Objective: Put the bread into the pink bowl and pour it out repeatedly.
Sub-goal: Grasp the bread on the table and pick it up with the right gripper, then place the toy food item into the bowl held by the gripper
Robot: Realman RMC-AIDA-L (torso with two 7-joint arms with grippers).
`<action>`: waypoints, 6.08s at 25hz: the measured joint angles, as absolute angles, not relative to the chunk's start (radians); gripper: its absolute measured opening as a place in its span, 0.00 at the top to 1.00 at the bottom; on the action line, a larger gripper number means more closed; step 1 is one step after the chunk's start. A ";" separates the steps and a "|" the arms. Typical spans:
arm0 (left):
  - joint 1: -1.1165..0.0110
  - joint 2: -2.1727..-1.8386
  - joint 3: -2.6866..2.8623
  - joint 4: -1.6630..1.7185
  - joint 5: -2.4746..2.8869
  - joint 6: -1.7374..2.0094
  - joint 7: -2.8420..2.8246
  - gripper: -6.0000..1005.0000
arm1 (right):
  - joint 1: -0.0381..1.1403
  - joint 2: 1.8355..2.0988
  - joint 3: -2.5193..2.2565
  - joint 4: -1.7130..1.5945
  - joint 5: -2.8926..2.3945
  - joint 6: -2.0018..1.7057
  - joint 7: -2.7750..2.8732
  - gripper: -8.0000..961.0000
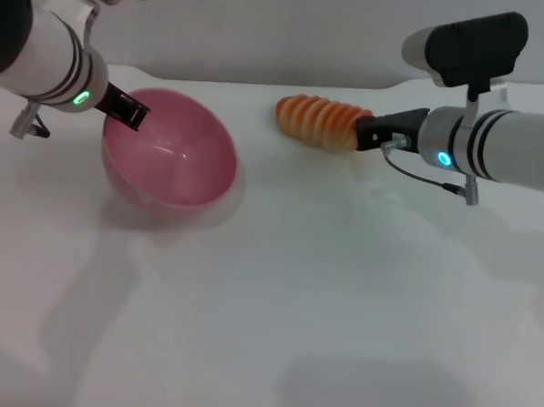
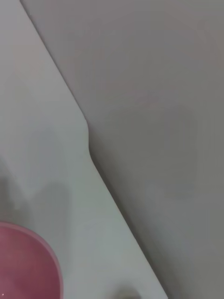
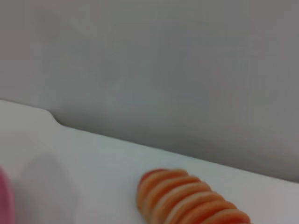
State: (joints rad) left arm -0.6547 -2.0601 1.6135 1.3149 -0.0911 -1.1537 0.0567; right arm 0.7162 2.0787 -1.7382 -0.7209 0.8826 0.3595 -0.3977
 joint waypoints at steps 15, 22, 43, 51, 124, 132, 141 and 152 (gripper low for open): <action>-0.667 -2.064 1.629 1.291 -0.097 -1.146 0.058 0.95 | 0.590 2.079 -1.802 -1.117 0.566 0.491 -0.144 0.99; -0.667 -2.066 1.648 1.291 -0.114 -1.141 0.071 0.95 | 0.533 2.080 -1.803 -1.316 0.447 0.575 -0.079 0.99; -0.668 -2.067 1.697 1.280 -0.208 -1.121 0.103 0.96 | 0.458 2.082 -1.810 -1.492 0.392 0.626 -0.063 0.96; -0.670 -2.066 1.697 1.279 -0.205 -1.128 0.106 0.96 | 0.484 2.073 -1.720 -1.286 0.441 0.638 -0.001 0.87; -0.706 -2.065 1.718 1.278 -0.195 -1.158 0.107 0.96 | 0.662 2.073 -1.730 -0.695 0.573 0.387 -0.020 0.38; -0.706 -2.065 1.718 1.278 -0.191 -1.156 0.107 0.96 | 0.643 2.071 -1.731 -0.735 0.570 0.391 -0.029 0.50; -0.706 -2.068 1.725 1.278 -0.192 -1.151 0.107 0.96 | 0.528 2.071 -1.725 -1.034 0.528 0.468 -0.067 0.55; -0.716 -2.073 1.743 1.286 -0.206 -1.077 0.087 0.96 | 0.392 2.079 -1.739 -1.433 0.468 0.633 -0.058 0.66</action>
State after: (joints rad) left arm -0.7161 -2.0729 1.7434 1.2860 -0.2059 -1.0773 0.0868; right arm 0.3923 2.0793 -1.7385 -1.4328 0.4679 0.6333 -0.0579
